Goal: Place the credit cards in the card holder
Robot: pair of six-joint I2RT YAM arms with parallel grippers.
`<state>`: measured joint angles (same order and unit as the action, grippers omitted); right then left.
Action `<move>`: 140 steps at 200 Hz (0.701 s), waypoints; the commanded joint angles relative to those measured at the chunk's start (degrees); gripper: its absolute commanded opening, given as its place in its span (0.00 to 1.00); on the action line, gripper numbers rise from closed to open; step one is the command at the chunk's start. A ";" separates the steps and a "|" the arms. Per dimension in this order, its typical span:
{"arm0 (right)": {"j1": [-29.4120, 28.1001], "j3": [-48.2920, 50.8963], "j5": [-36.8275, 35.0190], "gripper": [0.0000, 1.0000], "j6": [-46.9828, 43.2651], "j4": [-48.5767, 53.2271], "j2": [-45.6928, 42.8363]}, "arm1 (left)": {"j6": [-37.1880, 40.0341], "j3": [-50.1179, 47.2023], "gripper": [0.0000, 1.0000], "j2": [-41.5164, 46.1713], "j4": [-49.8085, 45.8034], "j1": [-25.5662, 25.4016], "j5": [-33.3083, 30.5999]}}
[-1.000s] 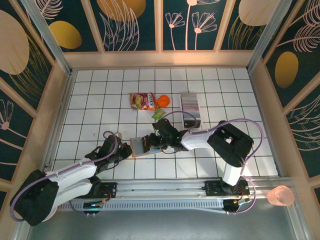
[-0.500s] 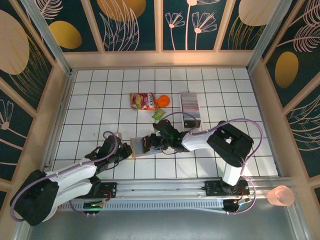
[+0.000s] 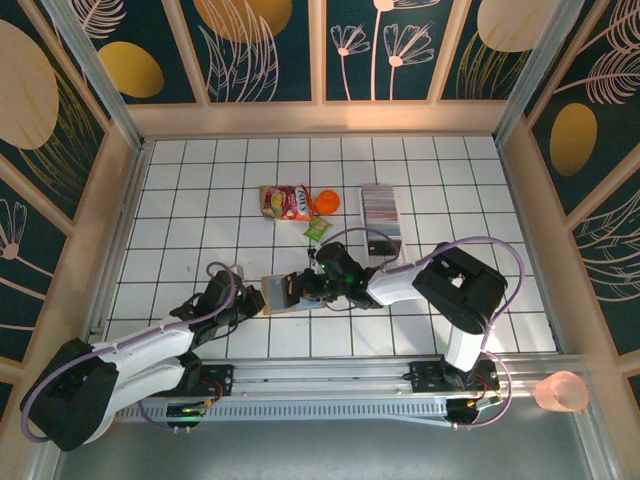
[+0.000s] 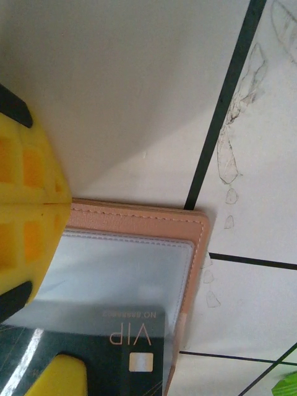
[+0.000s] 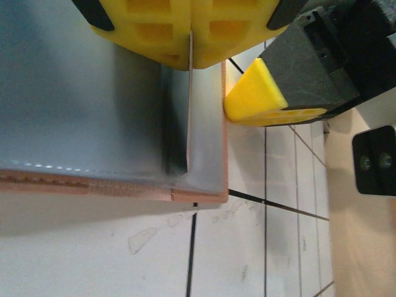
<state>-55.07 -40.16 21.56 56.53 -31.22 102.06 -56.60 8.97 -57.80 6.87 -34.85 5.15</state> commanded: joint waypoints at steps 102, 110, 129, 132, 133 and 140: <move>-0.21 -2.62 -1.87 0.22 -1.66 5.56 -0.53 | 1.05 -1.50 0.00 -0.47 -1.86 -0.24 -1.12; -0.22 -3.06 -3.25 0.28 -2.50 7.82 -1.12 | 0.99 -1.50 0.00 -0.37 -1.95 -0.26 -1.11; -0.30 -4.04 -5.55 0.36 -4.22 12.03 -2.42 | 1.04 -1.59 0.00 -0.30 -2.04 -0.29 -1.06; -0.27 -4.27 -5.89 0.36 -4.49 12.65 -2.62 | 1.03 -1.59 0.00 -0.34 -2.08 -0.27 -1.09; -0.33 -4.33 -6.04 0.37 -4.58 12.84 -2.68 | 1.00 -1.59 0.00 -0.32 -2.06 -0.29 -1.14; -0.52 -4.83 -6.49 0.37 -5.28 14.21 -2.82 | 0.89 -1.67 0.00 -0.22 -2.04 -0.27 -1.11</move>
<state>-55.13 -42.59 19.20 54.74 -24.36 101.82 -56.55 8.86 -57.78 7.01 -34.85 5.10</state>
